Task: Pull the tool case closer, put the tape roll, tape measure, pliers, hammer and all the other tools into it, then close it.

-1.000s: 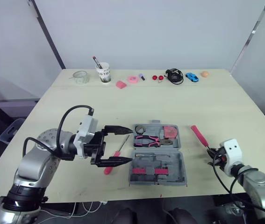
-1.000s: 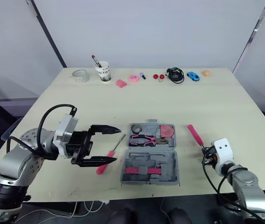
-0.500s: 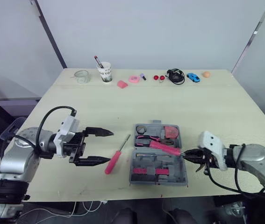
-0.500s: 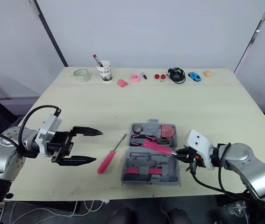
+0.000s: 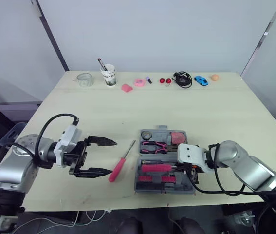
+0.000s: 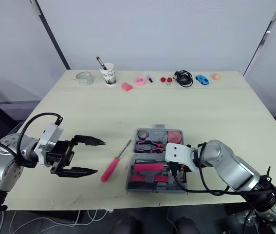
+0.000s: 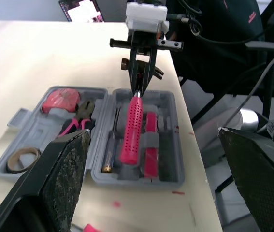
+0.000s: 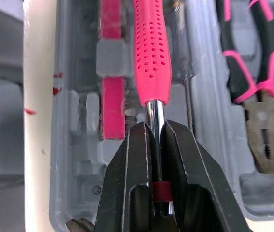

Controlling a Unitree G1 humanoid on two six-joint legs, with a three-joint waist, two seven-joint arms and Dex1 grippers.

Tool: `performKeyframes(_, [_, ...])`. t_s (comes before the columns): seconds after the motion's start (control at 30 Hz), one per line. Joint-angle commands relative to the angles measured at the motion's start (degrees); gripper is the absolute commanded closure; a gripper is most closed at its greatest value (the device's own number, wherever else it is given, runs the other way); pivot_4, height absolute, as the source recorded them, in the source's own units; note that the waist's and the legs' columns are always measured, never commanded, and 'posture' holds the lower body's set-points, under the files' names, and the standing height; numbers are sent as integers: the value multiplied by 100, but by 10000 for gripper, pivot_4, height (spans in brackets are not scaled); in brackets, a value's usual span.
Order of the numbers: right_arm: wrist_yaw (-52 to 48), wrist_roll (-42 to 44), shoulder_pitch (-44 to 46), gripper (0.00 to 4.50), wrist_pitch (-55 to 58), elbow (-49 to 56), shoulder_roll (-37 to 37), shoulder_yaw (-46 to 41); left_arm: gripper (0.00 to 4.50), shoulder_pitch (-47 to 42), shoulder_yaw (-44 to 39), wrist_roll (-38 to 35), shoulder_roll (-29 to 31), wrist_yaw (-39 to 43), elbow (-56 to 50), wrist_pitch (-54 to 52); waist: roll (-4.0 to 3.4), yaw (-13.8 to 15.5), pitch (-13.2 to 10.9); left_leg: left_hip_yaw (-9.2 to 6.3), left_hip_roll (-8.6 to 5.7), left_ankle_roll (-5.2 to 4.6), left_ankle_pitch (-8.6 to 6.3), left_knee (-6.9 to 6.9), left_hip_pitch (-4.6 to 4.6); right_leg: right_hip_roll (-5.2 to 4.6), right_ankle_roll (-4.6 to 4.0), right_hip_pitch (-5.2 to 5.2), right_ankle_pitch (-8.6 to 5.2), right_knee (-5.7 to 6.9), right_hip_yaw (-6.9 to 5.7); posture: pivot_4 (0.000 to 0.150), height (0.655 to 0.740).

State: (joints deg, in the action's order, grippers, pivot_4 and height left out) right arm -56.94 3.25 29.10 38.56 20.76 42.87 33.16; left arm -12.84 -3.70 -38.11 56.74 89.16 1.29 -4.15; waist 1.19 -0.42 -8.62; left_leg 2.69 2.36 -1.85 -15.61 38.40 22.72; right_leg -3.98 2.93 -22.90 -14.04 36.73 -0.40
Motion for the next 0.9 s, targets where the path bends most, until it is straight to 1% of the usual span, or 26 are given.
performKeyframes(0.03, [22, -149, 127, 44138, -76, 51, -131, -29, 0, 22, -15, 14, 63, 334, 17, 210, 0, -3, 0, 1, 0, 0, 0, 0, 0, 0, 0, 0, 0, 1, 0, 1500, 7400])
performKeyframes(0.37, [-4, -614, 92, 44138, -320, -266, -422, 125, 0, 111, 38, 60, 117, 334, 95, 378, 0, -10, 0, 6, 0, 0, 0, 0, 0, 2, 9, -2, 5, 3, -1, 1500, 7400])
performKeyframes(0.87, [-180, -964, 103, 44138, -693, -637, -718, 213, 0, 143, 53, 66, 11, 334, 57, 376, 2, -33, 2, 7, 1, 1, 0, 0, -1, 5, 17, -2, 10, 6, -2, 1500, 7400])
performKeyframes(0.9, [-191, -981, 105, 37316, -709, -646, -719, 199, 0, 143, 50, 70, 3, 334, 52, 373, 2, -32, 1, 7, 1, 0, 0, 0, -1, 5, 17, -2, 10, 6, -2, 1500, 7400])
